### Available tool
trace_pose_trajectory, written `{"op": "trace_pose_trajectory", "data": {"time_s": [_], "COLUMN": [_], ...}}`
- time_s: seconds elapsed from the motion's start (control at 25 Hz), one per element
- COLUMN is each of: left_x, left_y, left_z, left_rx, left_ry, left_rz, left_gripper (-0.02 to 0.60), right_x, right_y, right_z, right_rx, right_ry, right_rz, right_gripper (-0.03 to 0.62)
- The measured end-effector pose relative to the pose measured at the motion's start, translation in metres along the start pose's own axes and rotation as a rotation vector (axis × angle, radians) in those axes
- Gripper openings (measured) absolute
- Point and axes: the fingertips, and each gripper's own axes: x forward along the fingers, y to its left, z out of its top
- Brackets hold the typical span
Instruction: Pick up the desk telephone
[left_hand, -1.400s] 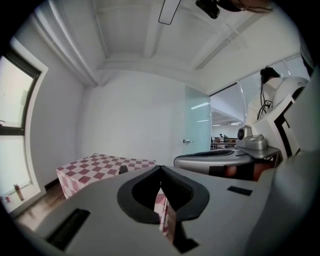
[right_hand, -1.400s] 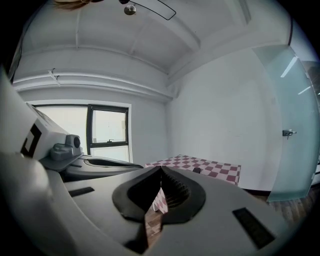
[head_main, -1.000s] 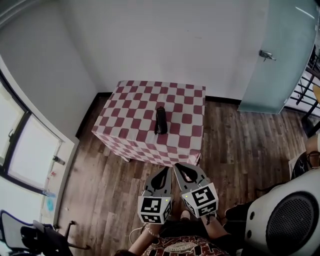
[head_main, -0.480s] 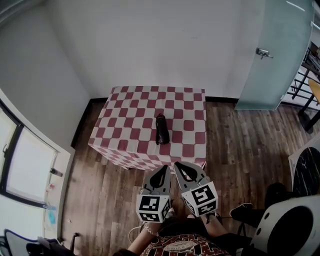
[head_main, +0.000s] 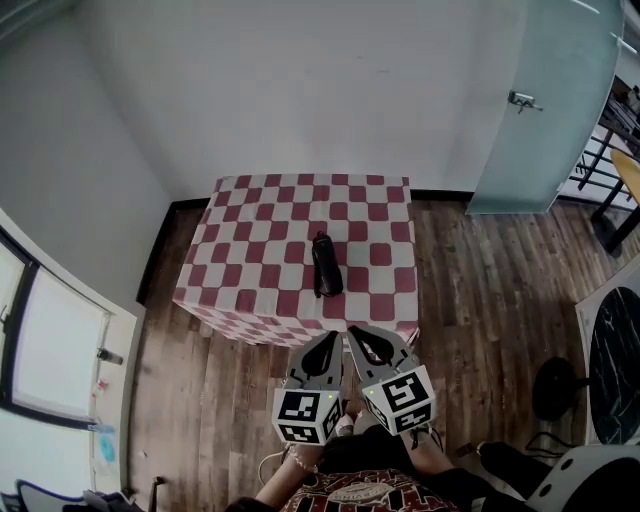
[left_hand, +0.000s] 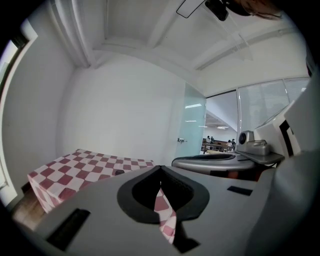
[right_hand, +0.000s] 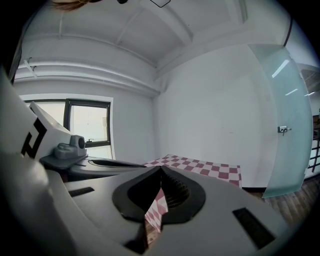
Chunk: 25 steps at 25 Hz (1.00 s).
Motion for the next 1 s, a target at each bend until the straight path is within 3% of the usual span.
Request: {"op": "trace_pose_trajectory", "data": {"time_s": [0.24, 1.0], "left_x": [0.021, 0.129], "left_y": [0.006, 0.029], "left_z": [0.004, 0.051], "left_rx": [-0.008, -0.017], "left_ry": [0.005, -0.014], "left_rz": [0.013, 0.123], "left_gripper": [0.009, 0.009], "right_x": [0.014, 0.088], "right_y": [-0.021, -0.106], "right_z": [0.001, 0.037], "right_rx": [0.008, -0.021], "right_ry": [0.007, 0.012], "right_rz": [0.000, 0.131], "right_gripper": [0.017, 0.017]}}
